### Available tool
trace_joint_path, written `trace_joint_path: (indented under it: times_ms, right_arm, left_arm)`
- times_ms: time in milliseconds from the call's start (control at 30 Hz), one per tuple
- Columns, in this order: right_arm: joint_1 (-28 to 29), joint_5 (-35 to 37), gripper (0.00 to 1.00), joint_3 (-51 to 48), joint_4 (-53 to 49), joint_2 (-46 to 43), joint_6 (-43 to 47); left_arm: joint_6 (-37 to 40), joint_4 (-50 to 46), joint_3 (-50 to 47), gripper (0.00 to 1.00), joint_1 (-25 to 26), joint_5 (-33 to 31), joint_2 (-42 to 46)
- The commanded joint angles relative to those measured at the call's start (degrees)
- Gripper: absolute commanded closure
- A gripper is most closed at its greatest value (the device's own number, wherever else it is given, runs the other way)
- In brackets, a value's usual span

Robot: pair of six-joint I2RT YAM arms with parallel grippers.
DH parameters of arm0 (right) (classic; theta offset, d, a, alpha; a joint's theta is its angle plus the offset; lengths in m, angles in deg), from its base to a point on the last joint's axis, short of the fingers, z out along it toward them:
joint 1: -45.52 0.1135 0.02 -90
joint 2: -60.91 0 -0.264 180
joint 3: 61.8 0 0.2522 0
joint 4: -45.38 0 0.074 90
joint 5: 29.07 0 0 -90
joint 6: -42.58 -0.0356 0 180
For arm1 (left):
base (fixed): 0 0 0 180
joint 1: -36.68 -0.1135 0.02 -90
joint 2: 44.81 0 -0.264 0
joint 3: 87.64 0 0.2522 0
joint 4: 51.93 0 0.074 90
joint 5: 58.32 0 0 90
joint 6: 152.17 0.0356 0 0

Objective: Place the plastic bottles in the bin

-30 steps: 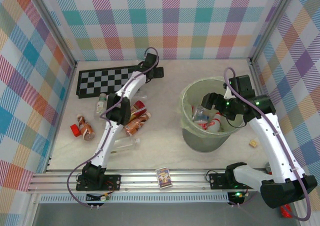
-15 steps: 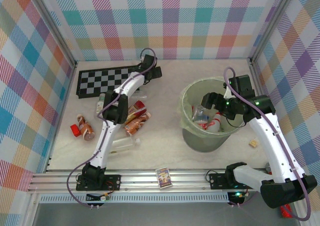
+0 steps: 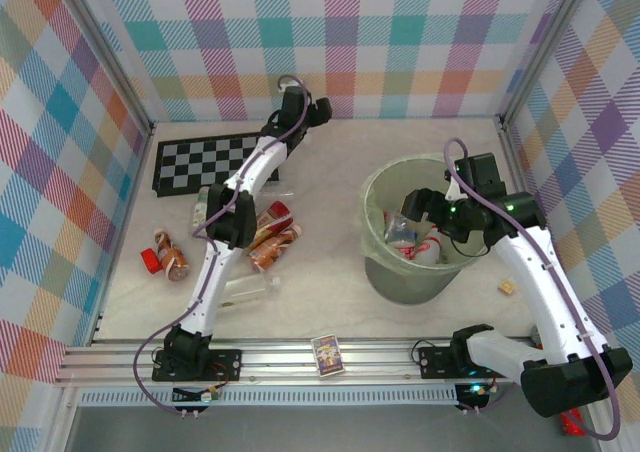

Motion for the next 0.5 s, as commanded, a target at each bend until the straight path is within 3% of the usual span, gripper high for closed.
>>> trace_joint_path:
  times_ms: [0, 467]
  right_arm:
    - [-0.24, -0.50, 0.11, -0.58, 0.86, -1.40, 0.64]
    - [-0.24, -0.84, 0.11, -0.41, 1.08, -0.32, 0.72]
  left_arm:
    - [-2.76, -1.51, 1.98, 0.13, -1.26, 1.46, -3.02]
    - [0.87, -6.51, 3.33, 0.10, -2.10, 2.28, -4.78]
